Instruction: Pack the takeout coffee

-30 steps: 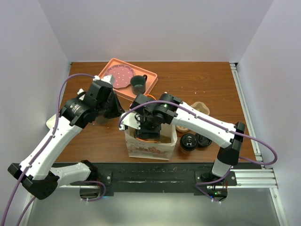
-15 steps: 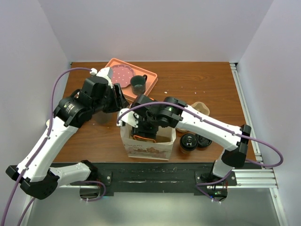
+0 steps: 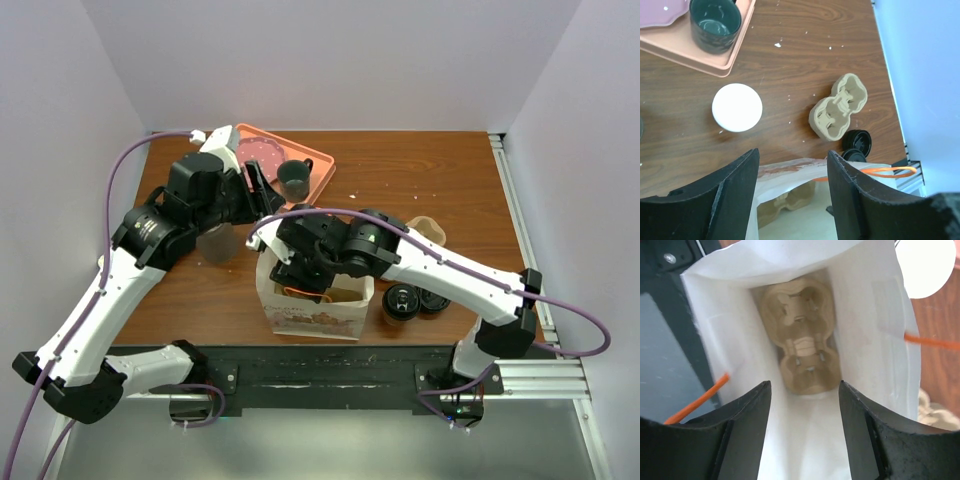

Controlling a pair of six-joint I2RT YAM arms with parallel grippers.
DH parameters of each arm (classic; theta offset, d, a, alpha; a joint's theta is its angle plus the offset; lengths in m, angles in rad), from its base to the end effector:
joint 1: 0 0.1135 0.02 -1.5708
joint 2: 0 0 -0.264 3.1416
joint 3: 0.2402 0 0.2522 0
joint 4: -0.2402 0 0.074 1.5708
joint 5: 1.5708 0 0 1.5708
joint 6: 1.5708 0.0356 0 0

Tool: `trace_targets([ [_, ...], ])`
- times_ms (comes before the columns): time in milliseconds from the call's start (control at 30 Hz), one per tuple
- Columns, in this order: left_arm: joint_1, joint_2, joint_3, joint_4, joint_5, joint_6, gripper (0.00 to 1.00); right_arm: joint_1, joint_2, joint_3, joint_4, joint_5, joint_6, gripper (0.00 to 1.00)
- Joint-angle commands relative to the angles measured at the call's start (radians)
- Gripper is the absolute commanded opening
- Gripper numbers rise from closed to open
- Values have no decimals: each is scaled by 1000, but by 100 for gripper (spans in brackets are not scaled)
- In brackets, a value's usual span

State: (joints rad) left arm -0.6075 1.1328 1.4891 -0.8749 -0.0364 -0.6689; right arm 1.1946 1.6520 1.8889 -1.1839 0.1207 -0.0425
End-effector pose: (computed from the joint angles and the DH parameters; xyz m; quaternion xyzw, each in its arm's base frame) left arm 0.1747 -0.1199 0.4399 -0.0357 0.8639 -0.2865 0.4126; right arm 0.1250 0.3047 0.4037 -0.5358 0.7847 0.1187 0.2881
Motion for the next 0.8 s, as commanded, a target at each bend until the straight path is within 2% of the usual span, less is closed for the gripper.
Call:
trace_targets([
  [0, -37, -54, -16, -345, 190, 120, 62, -104, -146, 38, 306, 298, 412, 57],
  [100, -38, -70, -32, -329, 201, 118, 63, -102, -169, -16, 332, 295, 415, 57],
  [233, -38, -62, -29, -317, 213, 126, 63, -104, -156, -25, 326, 316, 414, 52],
  [400, -38, -61, -15, -325, 202, 126, 63, -102, -135, 61, 311, 297, 408, 50],
  [600, -38, -56, -26, -331, 178, 135, 63, -104, -147, 162, 209, 307, 495, 50],
  [767, -38, -42, -18, -329, 145, 132, 61, -104, -187, 208, 187, 289, 529, 52],
])
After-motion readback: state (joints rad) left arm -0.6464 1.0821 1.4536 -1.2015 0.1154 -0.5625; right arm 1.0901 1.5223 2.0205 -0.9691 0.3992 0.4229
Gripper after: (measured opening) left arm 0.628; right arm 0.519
